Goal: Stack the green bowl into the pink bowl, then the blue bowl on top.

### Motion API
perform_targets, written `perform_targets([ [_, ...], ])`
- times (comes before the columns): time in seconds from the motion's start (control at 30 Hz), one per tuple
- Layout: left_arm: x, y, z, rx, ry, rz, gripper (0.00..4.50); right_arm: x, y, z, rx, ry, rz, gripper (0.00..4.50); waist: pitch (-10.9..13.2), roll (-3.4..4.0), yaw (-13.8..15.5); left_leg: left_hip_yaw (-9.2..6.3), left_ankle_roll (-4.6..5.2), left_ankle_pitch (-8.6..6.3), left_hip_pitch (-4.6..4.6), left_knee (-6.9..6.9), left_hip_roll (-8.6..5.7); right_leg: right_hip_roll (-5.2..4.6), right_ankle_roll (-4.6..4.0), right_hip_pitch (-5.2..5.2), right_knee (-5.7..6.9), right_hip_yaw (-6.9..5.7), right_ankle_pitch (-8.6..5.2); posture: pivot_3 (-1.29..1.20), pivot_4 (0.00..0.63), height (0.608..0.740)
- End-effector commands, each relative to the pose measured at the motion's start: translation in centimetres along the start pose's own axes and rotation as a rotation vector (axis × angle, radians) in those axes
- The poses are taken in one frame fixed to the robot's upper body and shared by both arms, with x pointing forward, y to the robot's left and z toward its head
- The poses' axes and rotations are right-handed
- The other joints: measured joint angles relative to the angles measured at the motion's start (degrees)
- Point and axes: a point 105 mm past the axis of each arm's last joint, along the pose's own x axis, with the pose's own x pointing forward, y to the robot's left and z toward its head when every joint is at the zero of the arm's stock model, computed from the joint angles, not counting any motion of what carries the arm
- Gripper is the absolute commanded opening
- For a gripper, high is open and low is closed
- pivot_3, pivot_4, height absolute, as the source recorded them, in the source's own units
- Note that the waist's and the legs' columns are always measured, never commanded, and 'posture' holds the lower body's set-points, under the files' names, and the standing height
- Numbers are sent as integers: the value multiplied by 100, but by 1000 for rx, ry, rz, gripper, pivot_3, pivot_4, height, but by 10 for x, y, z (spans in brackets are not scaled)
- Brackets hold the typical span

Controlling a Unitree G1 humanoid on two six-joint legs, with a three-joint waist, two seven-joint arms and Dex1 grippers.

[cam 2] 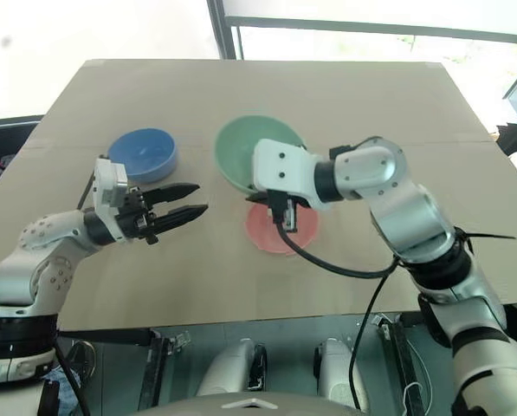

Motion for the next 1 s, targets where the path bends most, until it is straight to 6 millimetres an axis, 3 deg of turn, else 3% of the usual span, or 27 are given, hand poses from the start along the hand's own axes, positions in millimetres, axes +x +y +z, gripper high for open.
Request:
perform_targets([
  [0.03,2,3,6,50,2,-37,2684,-3,5,9,5,-13,-15,1731,0,1,15,0,0,0,0,0,0,0,0,0,0,0,0,0,150,740],
  [0.13,4,5,7,54,-2,-50,2684,-5,3,8,15,-1,-41,2907,0,0,34,-2,1,0,-4,0,-2,1,0,0,0,-2,0,0,150,740],
  [0.17,5,5,7,58,1,-57,2684,-6,0,8,19,2,-64,3119,0,0,33,-2,2,-1,-5,0,-3,1,1,0,0,-2,0,0,150,740],
  [0.2,5,7,7,60,1,-55,2684,-9,-2,7,38,4,-84,3651,0,0,32,-1,3,-1,-5,1,-3,0,1,0,0,-2,0,0,150,740],
  [0.33,5,17,9,74,0,9,2684,-25,-16,0,156,-26,-180,3651,0,-1,35,-2,3,-1,-5,1,-3,1,1,0,0,-2,0,0,150,740],
  [0.47,-2,41,7,117,37,195,2684,-56,-34,-13,339,-134,-315,3651,-2,-4,53,-3,4,-2,-5,1,-3,0,1,4,1,-3,0,0,150,740],
  [0.67,-15,58,-5,154,127,348,2684,-97,-24,-32,360,-161,-310,3651,-1,-3,76,-3,11,-6,-6,-2,-4,-1,2,6,-3,-3,0,0,150,740],
  [1.0,-27,87,-9,257,204,519,2684,-114,-21,-10,340,-239,-262,3651,1,-4,48,2,11,-6,2,5,1,-4,2,7,-3,3,0,0,150,740],
])
